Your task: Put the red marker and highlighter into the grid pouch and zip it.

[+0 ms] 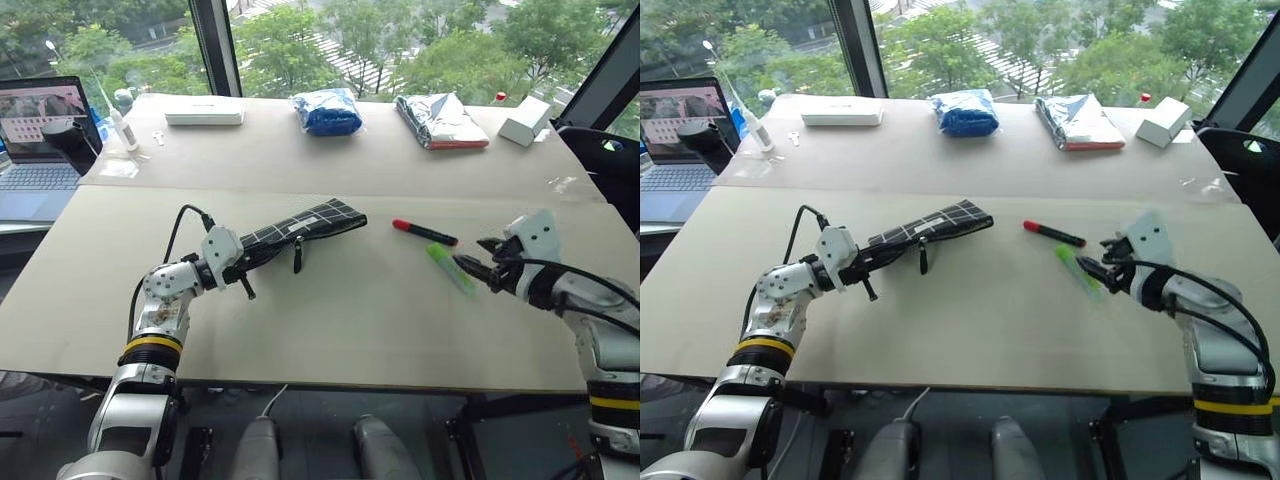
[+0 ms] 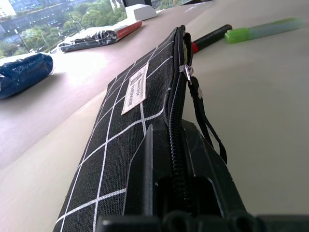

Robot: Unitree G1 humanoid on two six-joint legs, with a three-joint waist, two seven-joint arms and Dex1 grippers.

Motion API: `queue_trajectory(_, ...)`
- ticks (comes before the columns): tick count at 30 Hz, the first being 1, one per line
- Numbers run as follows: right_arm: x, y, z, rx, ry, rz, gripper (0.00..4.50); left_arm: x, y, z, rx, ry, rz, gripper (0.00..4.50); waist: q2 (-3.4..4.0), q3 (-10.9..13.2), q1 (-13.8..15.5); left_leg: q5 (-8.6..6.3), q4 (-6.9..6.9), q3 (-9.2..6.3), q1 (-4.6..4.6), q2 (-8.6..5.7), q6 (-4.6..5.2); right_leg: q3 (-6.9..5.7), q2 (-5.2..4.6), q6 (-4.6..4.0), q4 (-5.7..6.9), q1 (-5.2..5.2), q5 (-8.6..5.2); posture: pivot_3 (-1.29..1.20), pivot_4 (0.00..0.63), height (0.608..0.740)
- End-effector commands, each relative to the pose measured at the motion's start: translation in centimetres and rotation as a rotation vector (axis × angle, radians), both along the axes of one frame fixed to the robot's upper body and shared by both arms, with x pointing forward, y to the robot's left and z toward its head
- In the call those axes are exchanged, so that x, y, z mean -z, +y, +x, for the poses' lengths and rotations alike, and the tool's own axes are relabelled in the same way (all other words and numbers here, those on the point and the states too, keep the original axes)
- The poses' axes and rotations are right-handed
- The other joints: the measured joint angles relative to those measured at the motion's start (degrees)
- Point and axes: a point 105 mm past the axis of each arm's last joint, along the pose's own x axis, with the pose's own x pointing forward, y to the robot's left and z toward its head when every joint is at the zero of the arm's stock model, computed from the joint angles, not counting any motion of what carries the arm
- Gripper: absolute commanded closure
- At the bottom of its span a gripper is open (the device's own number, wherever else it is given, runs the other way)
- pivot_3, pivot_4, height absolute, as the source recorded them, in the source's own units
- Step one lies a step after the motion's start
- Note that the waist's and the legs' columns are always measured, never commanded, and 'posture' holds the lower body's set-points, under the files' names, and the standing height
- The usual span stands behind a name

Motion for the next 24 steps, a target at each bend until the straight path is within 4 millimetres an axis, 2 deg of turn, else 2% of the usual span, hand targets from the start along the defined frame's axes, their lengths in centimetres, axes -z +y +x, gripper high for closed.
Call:
queue_trajectory(1, -0.8, -0.5, 0.2, 0.035, -0.052, 0.012, 1.53, -1.2, 0.0, 0.0, 0.000, -0.034, -0.028, 4.50, 0.00, 0.0, -0.2, 0.00, 0.00, 0.00, 0.01, 0.00, 0.00, 0.00, 0.00, 0.00, 0.02, 0.01, 0.00, 0.00, 0.150, 0.740)
queue_trajectory(7, 0.3, -0.5, 0.5, 0.056, -0.026, 0.042, 1.53, -1.2, 0.1, 0.1, -0.003, -0.030, -0.034, 4.50, 0.00, 0.0, -0.2, 0.00, 0.00, -0.02, 0.01, -0.01, 0.00, 0.00, 0.00, 0.00, 0.01, 0.01, 0.00, 0.00, 0.150, 0.740)
queue_trajectory(15, 1.3, 0.5, 0.6, 0.023, 0.016, 0.085, 1.53, -1.3, 0.1, 0.2, -0.011, -0.029, -0.041, 4.50, 0.00, 0.0, -0.1, 0.00, 0.00, -0.02, 0.01, -0.01, 0.00, 0.00, 0.00, 0.00, 0.02, 0.02, 0.00, 0.00, 0.150, 0.740)
queue_trajectory(20, 3.1, 1.1, 0.4, 0.003, 0.095, 0.123, 1.53, -1.3, 0.3, 0.3, -0.020, -0.030, -0.045, 4.50, 0.00, 0.0, -0.1, 0.00, 0.00, -0.02, 0.01, -0.01, 0.00, 0.00, 0.00, 0.00, 0.02, 0.02, 0.00, 0.00, 0.150, 0.740)
queue_trajectory(23, 3.7, 1.0, 0.3, -0.002, 0.117, 0.128, 2.24, -1.4, 0.3, 0.3, -0.021, -0.033, -0.045, 4.50, 0.00, 0.0, -0.1, 0.00, 0.01, -0.02, 0.02, -0.01, 0.00, 0.00, 0.00, 0.00, 0.02, 0.05, 0.00, 0.00, 0.150, 0.740)
queue_trajectory(24, 3.7, 1.0, 0.2, -0.007, 0.123, 0.131, 2.63, -1.4, 0.3, 0.3, -0.022, -0.033, -0.046, 4.50, 0.00, 0.0, -0.1, 0.00, 0.01, -0.02, 0.02, -0.01, 0.00, 0.00, 0.01, 0.00, 0.03, 0.05, 0.00, 0.00, 0.150, 0.740)
